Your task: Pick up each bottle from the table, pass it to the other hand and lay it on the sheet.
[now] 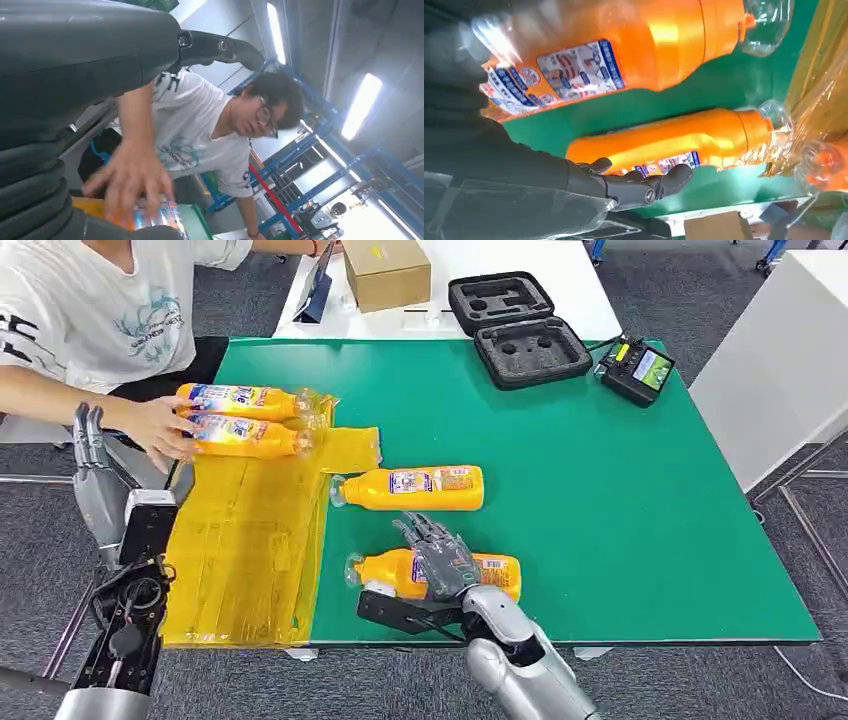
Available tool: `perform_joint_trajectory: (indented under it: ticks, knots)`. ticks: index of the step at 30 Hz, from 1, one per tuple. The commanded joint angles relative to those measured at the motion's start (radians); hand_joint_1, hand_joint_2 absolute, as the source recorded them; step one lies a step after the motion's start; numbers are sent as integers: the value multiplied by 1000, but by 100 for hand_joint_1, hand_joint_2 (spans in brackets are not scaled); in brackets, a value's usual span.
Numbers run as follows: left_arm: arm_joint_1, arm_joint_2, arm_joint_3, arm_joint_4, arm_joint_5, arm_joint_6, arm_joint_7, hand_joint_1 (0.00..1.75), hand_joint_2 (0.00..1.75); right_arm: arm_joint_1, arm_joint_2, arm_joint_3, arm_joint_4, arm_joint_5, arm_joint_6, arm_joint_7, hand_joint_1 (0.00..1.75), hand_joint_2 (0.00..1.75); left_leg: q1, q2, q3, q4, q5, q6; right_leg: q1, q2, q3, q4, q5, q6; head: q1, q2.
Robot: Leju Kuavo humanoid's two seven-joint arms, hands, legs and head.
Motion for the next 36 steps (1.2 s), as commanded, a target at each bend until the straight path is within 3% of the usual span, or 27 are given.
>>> perform_joint_trajectory:
  ticks: [1,31,32,33,36]
  knots:
    - [2,-19,33,11,10,-7,4,0,175,-47,-29,0,103,-19,25,13,0,175,0,0,3,-1,-1,0,0,0,3,-1,-1,0,0,0]
    - [20,-33,74,-18,20,-13,18,0,175,-28,-35,-64,162,-64,64,51,0,175,0,-2,3,-1,-1,0,0,-1,3,-1,-1,0,0,0]
    - [20,-34,74,-18,20,-13,18,0,175,-29,-35,-64,163,-64,65,51,26,175,0,-2,6,-1,-2,0,0,-1,6,-1,-2,0,0,0]
    - [19,-34,74,-18,20,-15,19,0,175,-32,-33,-66,170,-67,72,52,169,175,0,-2,4,-1,-1,0,0,-1,4,-1,-1,0,0,0]
    - [11,-34,71,-9,21,-21,25,0,175,-32,-26,-72,179,-75,94,49,175,175,0,-2,4,-1,-1,0,0,-1,5,-1,-1,0,0,0]
